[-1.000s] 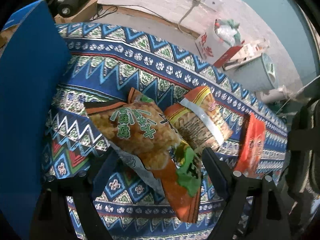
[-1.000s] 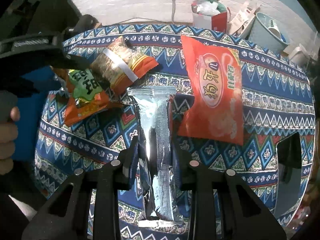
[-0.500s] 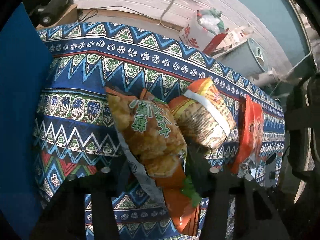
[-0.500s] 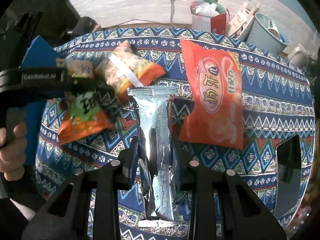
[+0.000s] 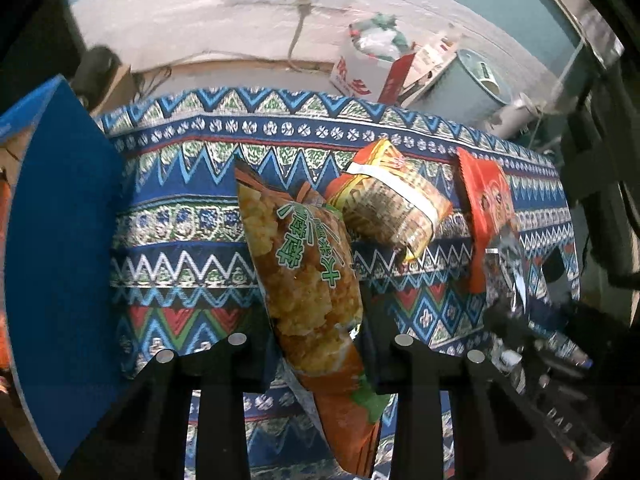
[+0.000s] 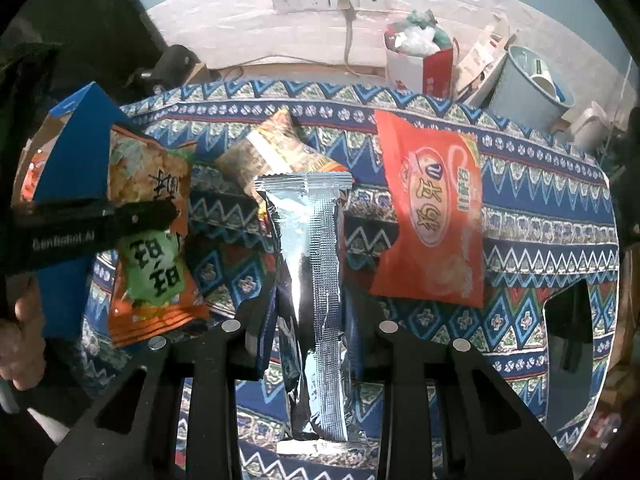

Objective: Organize snacks
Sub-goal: 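Lift both snacks and carry them over the cardboard box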

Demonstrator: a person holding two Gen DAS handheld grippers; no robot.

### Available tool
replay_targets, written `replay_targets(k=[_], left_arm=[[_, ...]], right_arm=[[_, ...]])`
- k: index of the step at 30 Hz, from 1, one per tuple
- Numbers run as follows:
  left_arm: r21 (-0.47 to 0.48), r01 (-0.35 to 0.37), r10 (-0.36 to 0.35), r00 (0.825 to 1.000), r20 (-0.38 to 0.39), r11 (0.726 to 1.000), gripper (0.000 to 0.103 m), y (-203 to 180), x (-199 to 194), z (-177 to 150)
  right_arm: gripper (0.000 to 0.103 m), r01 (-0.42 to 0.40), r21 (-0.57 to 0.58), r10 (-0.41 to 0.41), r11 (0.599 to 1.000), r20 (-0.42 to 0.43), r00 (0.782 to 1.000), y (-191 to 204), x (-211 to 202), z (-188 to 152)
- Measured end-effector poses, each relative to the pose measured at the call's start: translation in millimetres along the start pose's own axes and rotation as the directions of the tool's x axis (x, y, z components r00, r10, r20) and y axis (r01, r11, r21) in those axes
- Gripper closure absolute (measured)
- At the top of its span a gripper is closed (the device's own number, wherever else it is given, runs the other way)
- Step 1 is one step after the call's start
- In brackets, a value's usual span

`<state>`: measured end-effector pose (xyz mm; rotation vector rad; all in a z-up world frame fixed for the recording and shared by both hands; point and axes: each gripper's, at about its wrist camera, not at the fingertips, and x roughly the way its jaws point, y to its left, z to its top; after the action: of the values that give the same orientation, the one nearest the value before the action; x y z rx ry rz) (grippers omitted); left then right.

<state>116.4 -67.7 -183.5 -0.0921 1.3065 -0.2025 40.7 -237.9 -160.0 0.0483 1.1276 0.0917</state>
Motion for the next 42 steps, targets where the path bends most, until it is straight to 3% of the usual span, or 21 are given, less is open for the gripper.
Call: replay_targets(k=[10, 19, 25, 42], left_arm=[[0.106, -0.079, 0.070, 0.994, 0.087, 0.991, 0.069, 1, -44, -16], [0.183, -0.142, 0.104, 0.973, 0.204, 0.973, 0.069, -2, -93, -29], [0.221, -0.201, 0.133, 0.948, 0.290, 0.954, 0.069, 0, -125, -40], [0.153, -0.202, 0.125, 0.905, 0.407, 0.967, 0.069, 53, -193, -54]], right_arm=[[0.075, 0.010, -0.021, -0.008, 1.000, 0.057, 0.998, 21, -26, 5], [0.075, -0.008, -0.036, 0.012, 0.999, 0.116, 0.993, 43, -51, 15], [0.075, -0.022, -0.049, 0.029, 0.999, 0.151, 0.988, 59, -63, 20], [0.075, -0.080, -0.148, 0.109, 0.986, 0.194, 0.975, 138, -79, 50]])
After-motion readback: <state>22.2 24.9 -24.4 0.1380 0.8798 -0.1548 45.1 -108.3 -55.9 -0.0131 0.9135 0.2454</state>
